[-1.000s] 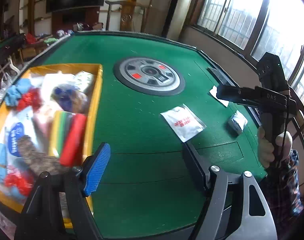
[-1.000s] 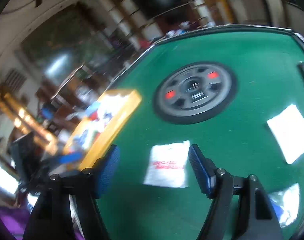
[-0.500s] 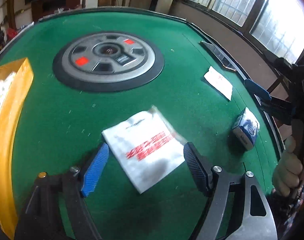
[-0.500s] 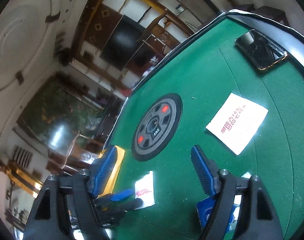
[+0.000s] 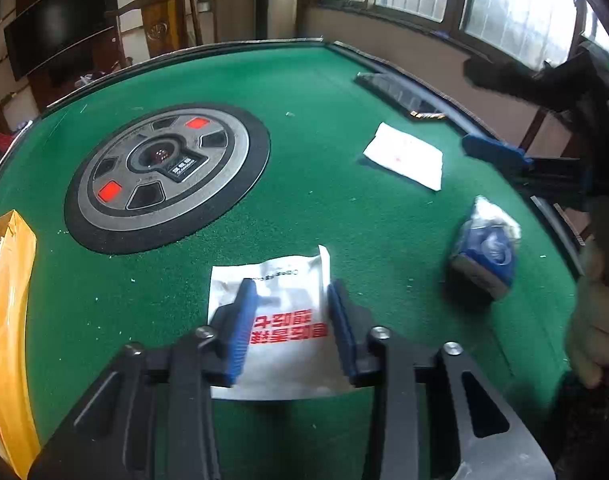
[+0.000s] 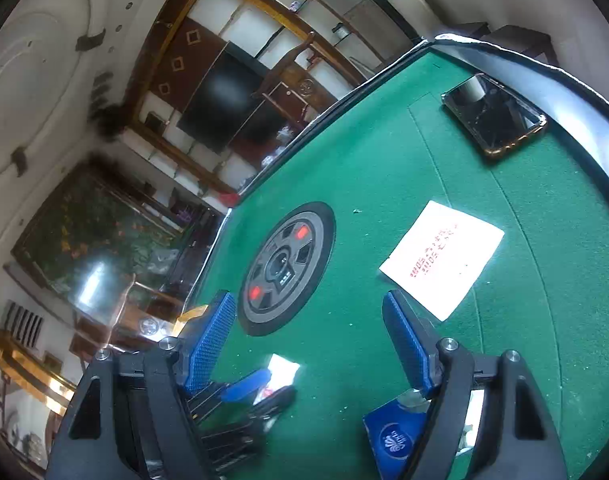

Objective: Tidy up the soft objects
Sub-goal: 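Move the left tool to the white paper packet and grasp it, then carry white packet over tray with left while right grasps blue Vinda tissue pack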

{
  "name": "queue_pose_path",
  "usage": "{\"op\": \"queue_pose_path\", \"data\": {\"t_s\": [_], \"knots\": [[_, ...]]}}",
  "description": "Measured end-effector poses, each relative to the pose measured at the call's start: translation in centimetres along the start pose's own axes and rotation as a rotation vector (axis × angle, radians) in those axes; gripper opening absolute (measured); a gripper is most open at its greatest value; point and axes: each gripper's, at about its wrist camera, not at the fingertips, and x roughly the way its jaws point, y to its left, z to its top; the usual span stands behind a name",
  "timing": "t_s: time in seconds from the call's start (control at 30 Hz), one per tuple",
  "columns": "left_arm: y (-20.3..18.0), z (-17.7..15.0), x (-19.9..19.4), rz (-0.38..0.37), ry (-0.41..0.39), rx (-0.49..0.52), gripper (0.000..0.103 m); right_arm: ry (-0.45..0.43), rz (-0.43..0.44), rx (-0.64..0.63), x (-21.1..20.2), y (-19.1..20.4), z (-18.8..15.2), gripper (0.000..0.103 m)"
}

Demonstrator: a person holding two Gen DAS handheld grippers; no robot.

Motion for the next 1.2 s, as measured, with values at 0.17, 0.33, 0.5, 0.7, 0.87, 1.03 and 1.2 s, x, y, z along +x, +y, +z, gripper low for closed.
{"op": "queue_pose_path", "data": {"t_s": [0.17, 0.33, 0.5, 0.7, 0.87, 1.03, 1.2], "knots": [[2.4, -0.1, -3.5, -0.085, -0.079, -0.092, 0.014, -0.014, -0.029, -0.014, -0.1, 0.0, 0.0, 0.072], [4.5, -1.0, -4.9, -0.079, -0.114, -0.153, 0.010, -0.027, -0.087, -0.010, 0.0, -0.6, 0.0, 0.072], [6.3, -1.8, -4.5, -0.055, -0.089, -0.197, 0.010, -0.039, -0.127, -0.007, -0.1, -1.0, 0.0, 0.072], [6.4, -2.6, -3.0, -0.057, -0.070, -0.207, 0.010, -0.045, -0.173, -0.025, -0.1, -0.8, 0.0, 0.072], [6.8, -2.6, -4.2, -0.075, -0.114, -0.217, 0.005, -0.054, -0.187, -0.005, -0.6, -1.4, 0.2, 0.072], [8.5, -2.9, -7.1, -0.107, -0.176, -0.264, 0.005, -0.034, -0.249, 0.026, -3.0, -1.0, -1.3, 0.072], [9.5, -4.1, -9.9, -0.145, -0.234, -0.288, 0.005, 0.021, -0.340, 0.021, -4.5, -0.3, -4.0, 0.072]]}}
